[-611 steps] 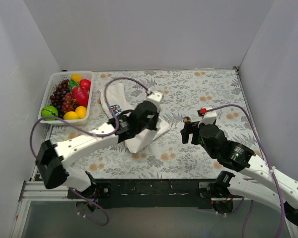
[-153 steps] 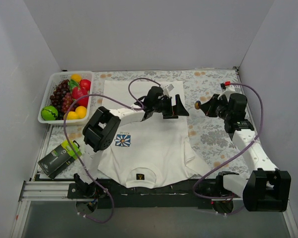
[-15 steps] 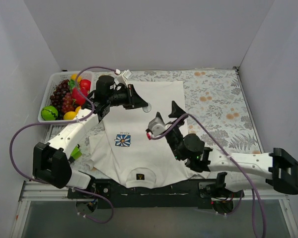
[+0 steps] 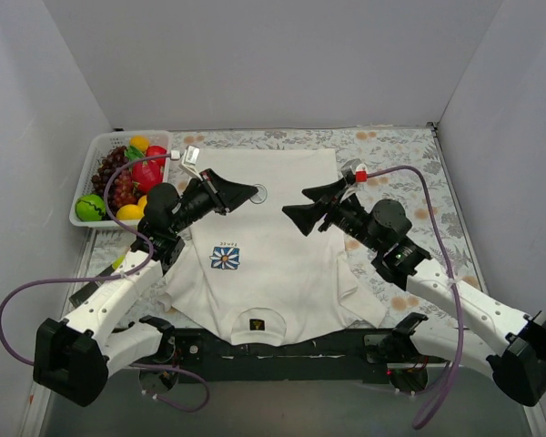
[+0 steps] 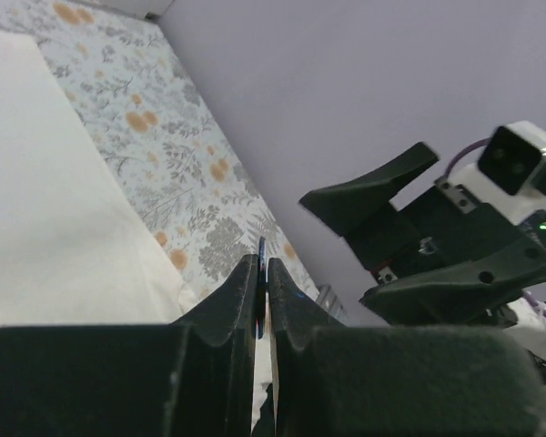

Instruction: Pin the brooch onto the clothing

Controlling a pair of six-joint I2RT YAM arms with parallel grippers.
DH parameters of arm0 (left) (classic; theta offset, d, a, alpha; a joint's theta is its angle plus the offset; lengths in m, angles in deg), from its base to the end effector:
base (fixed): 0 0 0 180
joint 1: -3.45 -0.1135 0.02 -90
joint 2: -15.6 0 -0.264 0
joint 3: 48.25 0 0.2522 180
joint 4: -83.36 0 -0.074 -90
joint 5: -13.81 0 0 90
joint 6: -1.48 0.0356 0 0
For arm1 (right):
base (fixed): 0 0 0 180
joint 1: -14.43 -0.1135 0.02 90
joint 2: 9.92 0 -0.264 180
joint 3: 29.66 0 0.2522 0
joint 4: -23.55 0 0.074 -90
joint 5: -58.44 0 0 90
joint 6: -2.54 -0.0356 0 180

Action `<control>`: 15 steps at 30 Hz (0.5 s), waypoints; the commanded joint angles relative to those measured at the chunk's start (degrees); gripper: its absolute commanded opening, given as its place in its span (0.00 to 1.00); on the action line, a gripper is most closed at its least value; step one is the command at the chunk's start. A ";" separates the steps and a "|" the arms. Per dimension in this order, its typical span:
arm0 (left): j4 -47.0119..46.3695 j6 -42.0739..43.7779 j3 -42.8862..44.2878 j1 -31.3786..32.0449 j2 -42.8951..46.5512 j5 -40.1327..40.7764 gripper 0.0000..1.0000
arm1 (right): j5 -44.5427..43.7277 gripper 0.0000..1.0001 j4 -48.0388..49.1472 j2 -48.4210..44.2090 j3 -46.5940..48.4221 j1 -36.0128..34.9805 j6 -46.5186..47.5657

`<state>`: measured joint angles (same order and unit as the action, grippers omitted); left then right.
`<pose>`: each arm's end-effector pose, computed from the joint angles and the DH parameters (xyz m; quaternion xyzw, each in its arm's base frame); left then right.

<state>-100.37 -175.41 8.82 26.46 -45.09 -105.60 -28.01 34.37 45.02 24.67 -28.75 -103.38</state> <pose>0.2209 -0.1128 0.3280 -0.2090 0.6749 -0.6634 0.2464 0.1650 0.1579 0.3463 -0.1742 0.6174 0.3955 0.6573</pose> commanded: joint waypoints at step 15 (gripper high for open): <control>-12.48 -3.64 -1.91 0.02 3.64 -0.56 0.00 | 22.91 0.62 25.26 15.55 4.33 3.19 -36.11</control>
<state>-112.04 -180.37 6.20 26.46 -43.32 -104.95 -5.39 55.04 60.34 24.35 -25.71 -135.49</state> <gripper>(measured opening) 0.050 0.629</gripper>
